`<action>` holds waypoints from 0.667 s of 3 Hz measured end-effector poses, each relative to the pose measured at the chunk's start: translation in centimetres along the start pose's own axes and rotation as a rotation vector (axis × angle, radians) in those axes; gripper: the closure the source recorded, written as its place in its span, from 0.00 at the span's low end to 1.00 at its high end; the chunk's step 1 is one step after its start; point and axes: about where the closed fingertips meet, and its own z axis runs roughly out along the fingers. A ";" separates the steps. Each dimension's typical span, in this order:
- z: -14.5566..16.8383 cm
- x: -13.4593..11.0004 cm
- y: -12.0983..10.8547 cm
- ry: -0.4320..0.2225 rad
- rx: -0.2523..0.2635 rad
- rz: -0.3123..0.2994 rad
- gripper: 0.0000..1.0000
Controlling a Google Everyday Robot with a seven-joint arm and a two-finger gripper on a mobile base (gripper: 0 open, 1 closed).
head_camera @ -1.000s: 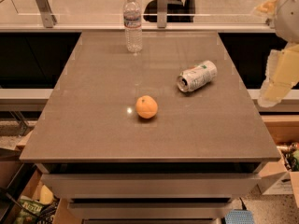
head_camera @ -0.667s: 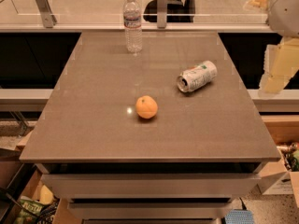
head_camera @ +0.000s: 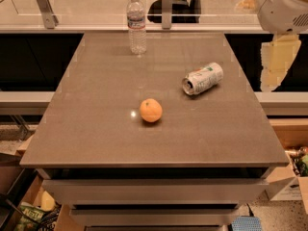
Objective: Place 7up can upright
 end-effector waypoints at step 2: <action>0.2 1.1 -1.1 -0.003 -0.002 -0.021 0.00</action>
Offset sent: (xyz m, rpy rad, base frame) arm 0.0303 -0.0272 0.0066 -0.0181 0.0142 0.0513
